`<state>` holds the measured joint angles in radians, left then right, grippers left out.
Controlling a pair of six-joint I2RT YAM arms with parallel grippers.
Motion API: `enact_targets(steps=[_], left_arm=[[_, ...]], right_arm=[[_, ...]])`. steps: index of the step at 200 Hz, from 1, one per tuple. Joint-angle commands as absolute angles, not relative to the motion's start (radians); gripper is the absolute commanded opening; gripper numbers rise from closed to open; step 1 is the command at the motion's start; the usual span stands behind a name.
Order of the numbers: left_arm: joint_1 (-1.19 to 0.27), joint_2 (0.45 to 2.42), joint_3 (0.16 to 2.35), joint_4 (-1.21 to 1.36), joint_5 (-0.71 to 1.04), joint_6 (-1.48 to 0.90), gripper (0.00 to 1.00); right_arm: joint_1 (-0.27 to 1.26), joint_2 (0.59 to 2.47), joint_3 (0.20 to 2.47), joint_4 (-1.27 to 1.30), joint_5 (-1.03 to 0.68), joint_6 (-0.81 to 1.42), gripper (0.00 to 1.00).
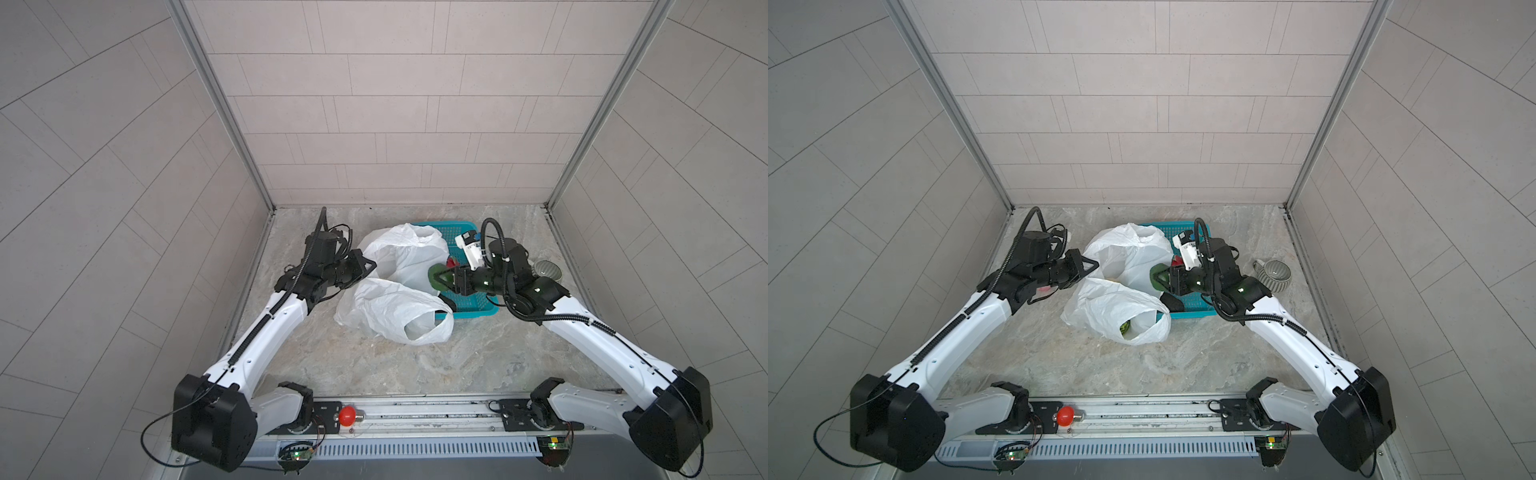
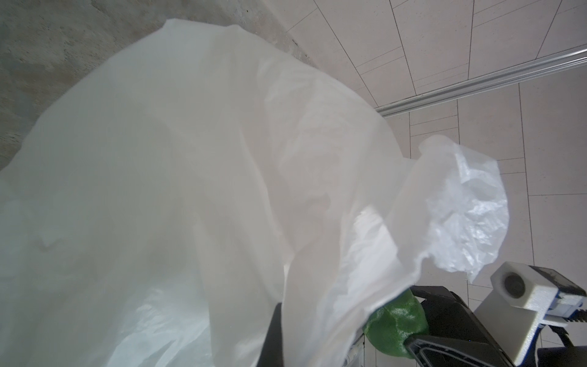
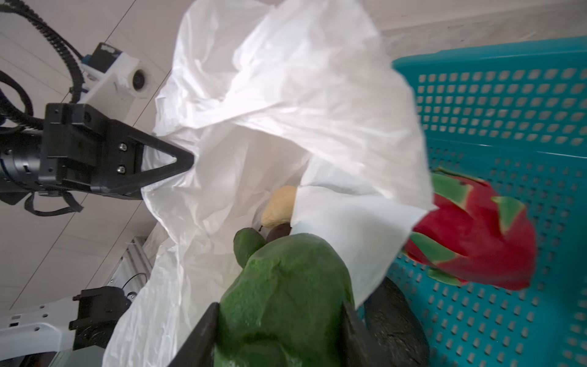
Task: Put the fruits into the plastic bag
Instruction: 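Carry the dark green fruit with the right gripper into the bag and release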
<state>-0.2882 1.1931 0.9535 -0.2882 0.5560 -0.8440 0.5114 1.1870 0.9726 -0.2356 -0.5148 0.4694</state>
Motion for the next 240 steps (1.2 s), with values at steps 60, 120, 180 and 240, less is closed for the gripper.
enact_targets(steps=[60,120,180,240], left_arm=[[-0.288,1.175,0.949,-0.270,0.574,-0.834,0.00],[-0.287,1.166,0.946,-0.276,0.574,-0.836,0.00],[-0.287,1.173,0.951,-0.278,0.571,-0.836,0.00],[-0.287,1.173,0.955,-0.287,0.555,-0.842,0.00]], right_arm=[[0.669,1.575,1.244,-0.090,-0.441,0.547,0.40],[0.669,1.743,1.351,-0.156,-0.296,0.590,0.56],[0.664,1.659,1.336,-0.205,-0.249,0.531,0.81],[0.645,1.459,1.242,-0.209,-0.360,0.507,0.78]])
